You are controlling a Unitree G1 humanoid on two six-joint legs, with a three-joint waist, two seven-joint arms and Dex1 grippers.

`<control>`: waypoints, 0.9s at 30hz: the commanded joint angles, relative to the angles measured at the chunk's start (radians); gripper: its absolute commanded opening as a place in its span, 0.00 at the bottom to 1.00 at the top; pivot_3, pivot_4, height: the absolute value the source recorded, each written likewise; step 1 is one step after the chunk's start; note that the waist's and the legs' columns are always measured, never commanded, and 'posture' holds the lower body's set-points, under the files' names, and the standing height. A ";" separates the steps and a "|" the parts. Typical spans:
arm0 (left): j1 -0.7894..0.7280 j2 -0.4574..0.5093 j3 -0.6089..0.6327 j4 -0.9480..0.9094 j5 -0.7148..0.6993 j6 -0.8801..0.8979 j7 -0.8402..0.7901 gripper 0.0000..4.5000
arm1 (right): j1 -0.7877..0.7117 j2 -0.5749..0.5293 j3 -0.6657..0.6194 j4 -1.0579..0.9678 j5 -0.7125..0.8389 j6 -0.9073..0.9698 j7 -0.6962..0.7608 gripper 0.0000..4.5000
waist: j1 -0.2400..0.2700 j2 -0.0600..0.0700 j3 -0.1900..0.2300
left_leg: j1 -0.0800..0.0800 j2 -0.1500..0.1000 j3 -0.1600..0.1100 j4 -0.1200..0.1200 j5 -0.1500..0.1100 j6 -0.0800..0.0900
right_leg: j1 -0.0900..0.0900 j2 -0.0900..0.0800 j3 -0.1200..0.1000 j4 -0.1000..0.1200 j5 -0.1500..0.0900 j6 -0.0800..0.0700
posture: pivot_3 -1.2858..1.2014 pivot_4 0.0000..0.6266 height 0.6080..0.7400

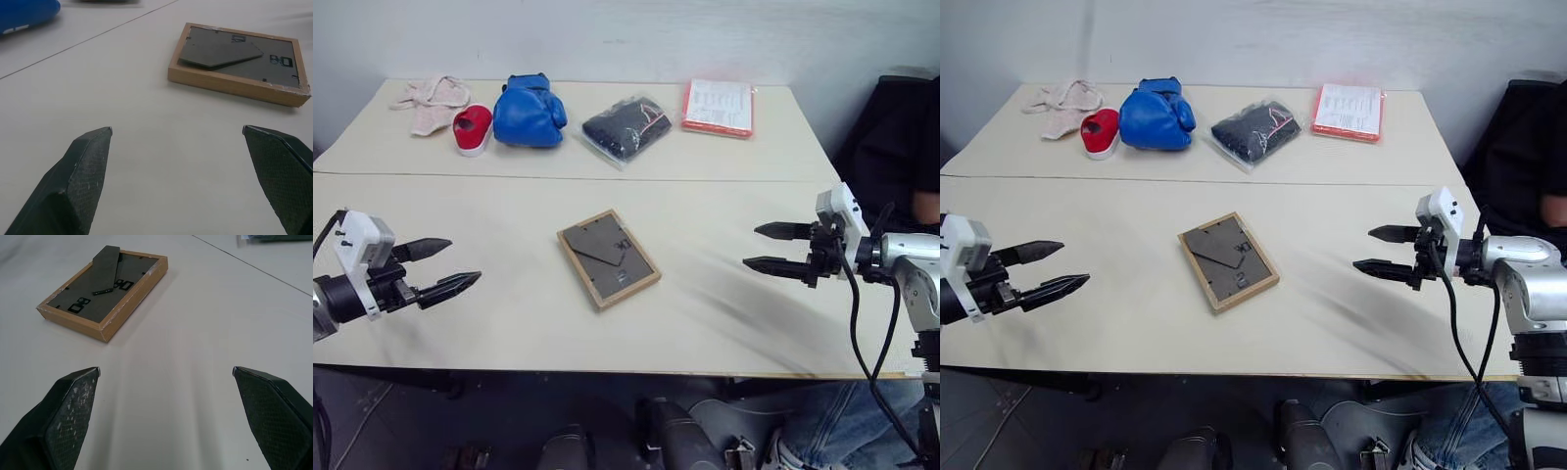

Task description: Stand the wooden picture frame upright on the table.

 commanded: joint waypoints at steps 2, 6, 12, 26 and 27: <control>0.012 -0.016 0.015 -0.051 -0.009 0.009 0.036 1.00 | -0.011 0.022 -0.024 -0.031 0.012 -0.001 -0.029 0.99 | -0.005 0.000 0.000 | 0.000 0.000 0.000 0.000 0.000 0.000 | 0.000 0.000 0.000 0.000 0.000 0.000 | 0.52 0.24 1.00; 0.029 -0.019 -0.008 -0.068 0.019 -0.006 0.048 1.00 | -0.010 0.031 -0.018 -0.033 -0.006 -0.013 -0.053 0.99 | -0.009 0.001 0.000 | 0.000 0.000 0.000 0.000 0.000 0.000 | 0.000 0.000 0.000 0.000 0.000 0.000 | 0.52 0.24 1.00; -0.028 -0.005 -0.105 -0.024 0.071 -0.071 0.020 0.96 | -0.054 0.072 0.031 -0.024 -0.073 -0.059 -0.106 0.96 | -0.009 0.001 0.000 | 0.001 0.000 0.000 0.000 0.000 0.000 | 0.000 0.000 0.000 0.001 0.000 0.000 | 0.52 0.24 1.00; -0.415 -0.054 -0.552 0.304 0.369 -0.356 -0.111 0.02 | -0.223 0.342 0.276 0.150 -0.313 -0.252 -0.205 0.00 | -0.011 0.001 0.000 | -0.001 -0.001 0.002 0.000 0.005 -0.007 | -0.002 0.000 0.001 0.004 0.000 -0.001 | 0.52 0.24 1.00; -0.425 -0.059 -0.558 0.315 0.373 -0.362 -0.114 0.01 | -0.229 0.352 0.282 0.168 -0.324 -0.266 -0.210 0.00 | -0.012 0.001 0.000 | -0.001 -0.001 0.002 0.000 0.005 -0.007 | -0.002 0.000 0.001 0.004 0.000 -0.001 | 0.52 0.24 1.00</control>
